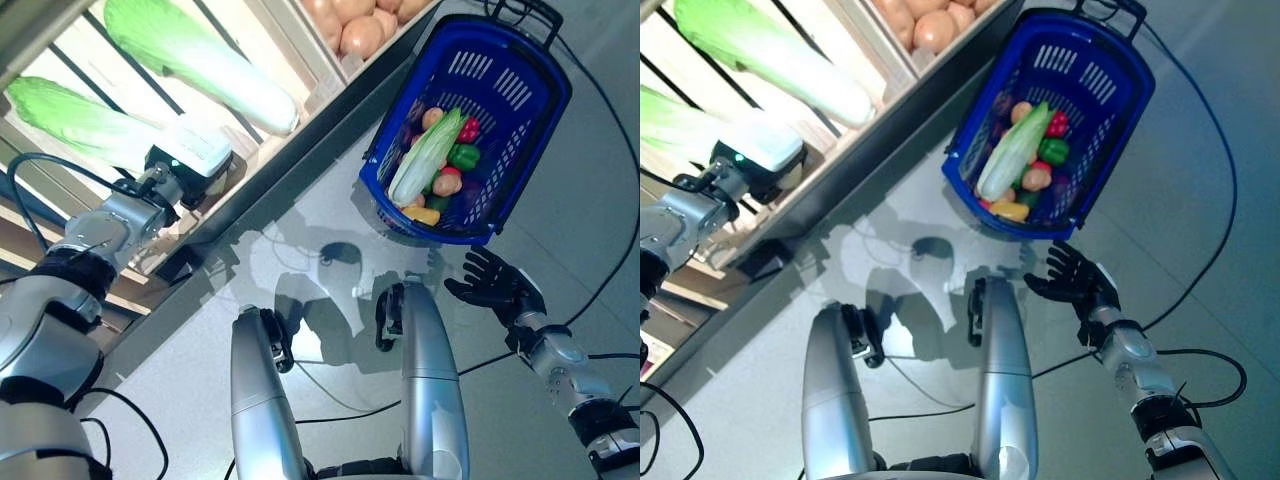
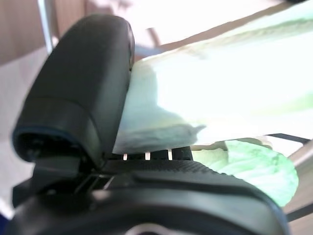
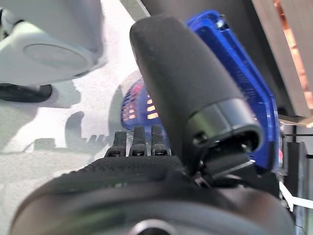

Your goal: Put vegetables into the basket

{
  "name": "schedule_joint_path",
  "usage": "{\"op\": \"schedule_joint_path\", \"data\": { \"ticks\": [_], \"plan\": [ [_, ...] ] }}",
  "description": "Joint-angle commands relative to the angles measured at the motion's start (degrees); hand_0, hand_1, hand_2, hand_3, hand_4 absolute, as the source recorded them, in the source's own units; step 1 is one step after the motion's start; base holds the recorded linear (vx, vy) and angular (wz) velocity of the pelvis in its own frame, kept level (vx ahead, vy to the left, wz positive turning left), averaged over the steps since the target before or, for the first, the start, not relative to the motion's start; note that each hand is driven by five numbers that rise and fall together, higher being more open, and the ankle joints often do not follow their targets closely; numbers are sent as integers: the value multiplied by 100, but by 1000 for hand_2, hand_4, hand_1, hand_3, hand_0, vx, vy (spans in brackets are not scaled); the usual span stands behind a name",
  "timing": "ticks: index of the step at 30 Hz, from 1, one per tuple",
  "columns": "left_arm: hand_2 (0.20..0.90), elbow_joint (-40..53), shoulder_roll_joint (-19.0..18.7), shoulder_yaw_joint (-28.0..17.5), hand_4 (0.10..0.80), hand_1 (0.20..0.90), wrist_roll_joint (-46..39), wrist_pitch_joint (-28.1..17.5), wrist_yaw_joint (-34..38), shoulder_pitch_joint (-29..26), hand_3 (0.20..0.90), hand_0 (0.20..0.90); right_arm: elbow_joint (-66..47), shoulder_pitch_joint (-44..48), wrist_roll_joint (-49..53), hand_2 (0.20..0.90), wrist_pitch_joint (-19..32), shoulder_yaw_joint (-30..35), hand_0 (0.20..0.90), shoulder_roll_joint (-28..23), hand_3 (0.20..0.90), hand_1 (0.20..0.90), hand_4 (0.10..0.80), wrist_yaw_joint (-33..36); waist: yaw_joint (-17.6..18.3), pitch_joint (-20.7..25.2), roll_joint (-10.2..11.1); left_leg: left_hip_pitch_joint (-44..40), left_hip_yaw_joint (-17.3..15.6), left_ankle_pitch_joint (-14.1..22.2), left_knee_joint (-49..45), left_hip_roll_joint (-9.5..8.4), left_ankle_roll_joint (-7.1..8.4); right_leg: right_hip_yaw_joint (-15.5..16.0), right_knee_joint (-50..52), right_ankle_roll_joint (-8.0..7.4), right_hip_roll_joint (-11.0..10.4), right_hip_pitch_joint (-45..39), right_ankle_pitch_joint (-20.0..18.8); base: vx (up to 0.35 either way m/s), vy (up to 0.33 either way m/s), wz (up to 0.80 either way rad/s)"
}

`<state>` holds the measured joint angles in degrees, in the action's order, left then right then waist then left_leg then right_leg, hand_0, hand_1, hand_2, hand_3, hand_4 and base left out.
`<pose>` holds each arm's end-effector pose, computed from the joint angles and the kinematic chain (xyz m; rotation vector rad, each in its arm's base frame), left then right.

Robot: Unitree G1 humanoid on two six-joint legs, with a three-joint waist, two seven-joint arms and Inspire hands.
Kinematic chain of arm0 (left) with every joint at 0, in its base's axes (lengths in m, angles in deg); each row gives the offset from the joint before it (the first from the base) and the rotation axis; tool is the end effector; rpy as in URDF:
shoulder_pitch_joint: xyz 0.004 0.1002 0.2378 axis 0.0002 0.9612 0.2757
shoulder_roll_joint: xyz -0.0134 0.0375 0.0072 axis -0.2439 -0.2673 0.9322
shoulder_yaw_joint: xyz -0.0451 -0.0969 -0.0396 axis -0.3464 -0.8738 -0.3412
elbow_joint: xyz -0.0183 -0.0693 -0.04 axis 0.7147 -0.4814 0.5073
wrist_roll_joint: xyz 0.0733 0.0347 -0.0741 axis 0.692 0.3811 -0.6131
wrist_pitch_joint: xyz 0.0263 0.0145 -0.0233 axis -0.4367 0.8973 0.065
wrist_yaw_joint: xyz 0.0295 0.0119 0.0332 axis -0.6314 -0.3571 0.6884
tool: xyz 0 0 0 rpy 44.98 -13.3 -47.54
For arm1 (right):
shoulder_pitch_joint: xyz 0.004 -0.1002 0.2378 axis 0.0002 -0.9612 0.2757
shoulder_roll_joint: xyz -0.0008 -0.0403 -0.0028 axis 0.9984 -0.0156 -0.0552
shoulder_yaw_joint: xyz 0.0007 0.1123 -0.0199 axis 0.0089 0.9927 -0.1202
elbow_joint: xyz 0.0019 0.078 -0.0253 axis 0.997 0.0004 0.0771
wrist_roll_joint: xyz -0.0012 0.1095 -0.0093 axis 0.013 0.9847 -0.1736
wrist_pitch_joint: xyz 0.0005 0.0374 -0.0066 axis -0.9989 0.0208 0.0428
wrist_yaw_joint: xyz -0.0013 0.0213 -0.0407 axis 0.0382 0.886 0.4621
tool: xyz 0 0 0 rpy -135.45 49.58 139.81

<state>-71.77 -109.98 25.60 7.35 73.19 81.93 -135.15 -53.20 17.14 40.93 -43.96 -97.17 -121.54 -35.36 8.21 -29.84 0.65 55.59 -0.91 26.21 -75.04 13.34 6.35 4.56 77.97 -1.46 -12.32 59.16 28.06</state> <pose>0.3392 0.3094 0.1887 2.2266 -0.1859 -0.0734 0.2422 -0.2924 0.0234 0.0905 0.2158 -0.0191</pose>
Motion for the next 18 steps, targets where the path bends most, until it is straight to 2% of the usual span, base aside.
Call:
{"op": "schedule_joint_path", "data": {
  "ticks": [1, 2, 3, 6, 9, 12, 13, 14, 18],
  "plan": [
    [300, -315, -717, -174, 400, 300, 74, 50, 775, 298, 300, 300, -168, 157, 383, 900, 572, 329, 900, -162, 900, 900, 800, 119, -93, 409, -28, -469, -371, -172, 527, -15, -349, -212, -1108, -314, -193, -722, -821, 0, 0, 0],
    [300, -290, -714, -184, 400, 300, 111, 1, 921, 316, 300, 300, -155, 137, 383, 900, 601, 323, 900, -149, 900, 900, 800, 108, -92, 446, -36, -578, -399, -208, 638, -20, -344, -201, -1200, -311, -199, -822, -847, 105, -41, 0],
    [300, -204, -766, -212, 400, 300, 147, -247, 1311, 377, 300, 300, -107, 40, 368, 900, 633, 325, 900, -97, 900, 900, 800, 81, -92, 630, -75, -965, -497, -314, 1016, -28, -349, -162, -1478, -306, -230, -1154, -913, 103, -37, 0],
    [300, -33, -812, -258, 400, 300, 154, -441, 1658, 472, 300, 300, -49, -132, 379, 900, 725, 359, 900, -32, 900, 900, 800, 15, -90, 789, -99, -1361, -567, -413, 1381, -53, -369, -146, -1751, -313, -266, -1500, -985, 111, -34, 2],
    [300, 263, -877, -426, 400, 300, 144, -842, 2170, 721, 300, 300, -19, -420, 334, 900, 812, 453, 900, 126, 900, 900, 800, -71, -99, 1036, -126, -2008, -641, -540, 1993, -98, -400, -118, -2176, -337, -308, -2048, -1062, 127, -33, 8],
    [300, 481, -850, -567, 400, 300, -48, -1050, 2415, 848, 300, 300, 30, -555, 234, 900, 842, 477, 900, 281, 900, 900, 800, -81, -107, 1219, -138, -2429, -710, -611, 2405, -128, -393, -103, -2505, -360, -325, -2430, -1112, 94, -18, 6],
    [300, 533, -842, -607, 400, 300, -95, -1120, 2463, 862, 300, 300, 86, -577, 209, 900, 874, 484, 900, 318, 900, 900, 800, -109, -109, 1271, -139, -2504, -774, -791, 2600, -128, -433, -68, -2691, -315, -327, -2500, -1277, 2, -17, 5],
    [300, 562, -829, -631, 400, 300, -132, -1151, 2476, 872, 300, 300, 104, -596, 191, 900, 885, 486, 900, 344, 900, 900, 800, -114, -109, 1291, -137, -2589, -787, -810, 2677, -127, -427, -59, -2750, -319, -336, -2580, -1290, -12, -29, 7],
    [300, 846, -685, -860, 400, 300, -510, -1530, 2612, 1014, 300, 300, 18, -765, -2, 900, 885, 478, 900, 593, 900, 900, 800, -13, -111, 1513, -127, -3201, -887, -1059, 3372, -153, -368, 25, -3294, -393, -353, -3156, -1451, 52, -35, -1]
  ]
}}
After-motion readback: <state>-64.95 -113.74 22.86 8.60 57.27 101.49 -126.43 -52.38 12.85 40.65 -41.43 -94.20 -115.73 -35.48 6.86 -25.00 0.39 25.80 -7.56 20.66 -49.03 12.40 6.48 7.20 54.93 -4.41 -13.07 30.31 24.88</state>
